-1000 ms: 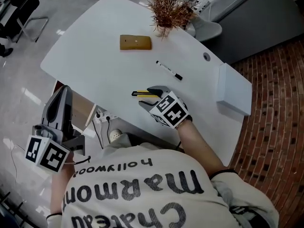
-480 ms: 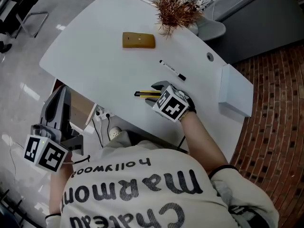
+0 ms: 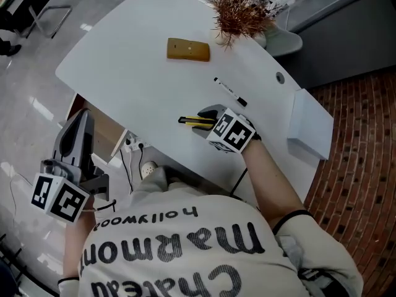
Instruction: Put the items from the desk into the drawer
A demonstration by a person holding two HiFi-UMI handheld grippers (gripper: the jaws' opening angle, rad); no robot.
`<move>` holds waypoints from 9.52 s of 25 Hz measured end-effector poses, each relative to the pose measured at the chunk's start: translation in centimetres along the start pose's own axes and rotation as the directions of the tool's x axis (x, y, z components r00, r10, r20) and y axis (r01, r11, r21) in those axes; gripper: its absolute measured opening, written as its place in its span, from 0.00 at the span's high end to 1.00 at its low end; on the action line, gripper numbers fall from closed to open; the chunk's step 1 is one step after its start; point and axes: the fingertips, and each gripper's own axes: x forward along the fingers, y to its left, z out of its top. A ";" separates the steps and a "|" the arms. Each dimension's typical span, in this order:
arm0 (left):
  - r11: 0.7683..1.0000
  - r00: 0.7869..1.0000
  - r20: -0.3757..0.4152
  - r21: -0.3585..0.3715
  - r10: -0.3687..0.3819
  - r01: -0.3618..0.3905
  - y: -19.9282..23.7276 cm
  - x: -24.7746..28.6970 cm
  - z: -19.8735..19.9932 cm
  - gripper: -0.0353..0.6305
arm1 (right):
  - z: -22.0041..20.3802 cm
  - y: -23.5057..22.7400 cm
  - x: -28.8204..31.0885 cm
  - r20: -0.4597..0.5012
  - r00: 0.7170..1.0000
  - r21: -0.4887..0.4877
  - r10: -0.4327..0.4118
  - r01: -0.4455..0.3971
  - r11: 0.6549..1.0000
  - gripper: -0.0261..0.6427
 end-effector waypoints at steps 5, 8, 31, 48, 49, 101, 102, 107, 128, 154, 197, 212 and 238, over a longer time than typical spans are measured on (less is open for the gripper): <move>0.999 0.999 0.014 0.001 0.049 -0.049 -0.9 -1.7 -0.4 0.94 | 0.0 -0.1 0.1 0.004 1.000 0.018 -0.004 0.004 1.000 0.73; 0.996 0.996 0.025 -0.005 0.088 -0.088 -1.4 -3.1 -0.9 0.94 | 0.0 0.0 0.1 -0.001 1.000 0.004 -0.007 0.007 1.000 0.74; 0.973 0.969 0.083 0.006 0.231 -0.233 -7.2 -9.8 -3.8 0.94 | 1.0 1.5 -5.3 0.388 0.908 0.497 -0.160 -0.060 0.866 0.78; 0.922 0.915 0.117 -0.029 0.386 -0.385 -8.7 -17.8 -6.1 0.94 | 9.0 7.7 -10.0 0.654 0.753 0.318 -0.070 -0.190 0.929 0.78; 0.920 0.912 0.121 -0.040 0.393 -0.391 -8.4 -18.2 -6.0 0.94 | 9.5 8.0 -9.8 0.658 0.750 0.307 -0.060 -0.195 0.931 0.78; 0.848 0.871 -0.125 -0.201 0.475 -0.491 30.8 -23.8 -5.1 0.94 | 32.0 14.3 24.4 0.270 0.963 0.292 0.021 -0.102 0.951 0.78; 0.839 0.864 -0.124 -0.208 0.487 -0.503 31.2 -23.9 -5.6 0.94 | 31.5 14.2 25.5 0.248 0.968 0.283 0.029 -0.101 0.954 0.78; 0.796 0.833 -0.155 -0.245 0.531 -0.553 32.6 -24.3 -8.9 0.94 | 29.5 14.1 30.4 0.161 0.985 0.268 0.066 -0.108 0.957 0.78; 0.680 0.749 -0.214 -0.317 0.627 -0.661 33.5 -27.9 -16.3 0.94 | 22.9 12.8 41.3 -0.075 0.994 0.214 0.075 -0.058 0.975 0.78; 0.662 0.736 -0.235 -0.324 0.636 -0.676 33.3 -28.9 -17.8 0.94 | 19.1 13.5 44.6 -0.216 0.976 0.173 0.038 0.000 0.985 0.78; 0.982 0.982 -0.017 -0.031 0.186 -0.187 17.4 -12.9 3.1 0.94 | 28.3 4.7 4.2 0.416 0.833 0.561 -0.365 0.080 0.824 0.92; 0.991 0.988 -0.089 0.024 0.130 -0.128 8.7 0.6 2.2 0.94 | 12.6 -12.2 -4.7 0.318 0.829 0.643 -0.460 0.168 0.747 0.65; 0.948 0.933 -0.169 0.058 0.319 -0.314 10.3 1.1 -1.4 0.94 | 14.2 -20.2 4.2 0.033 0.995 -0.150 -0.090 0.094 0.984 0.32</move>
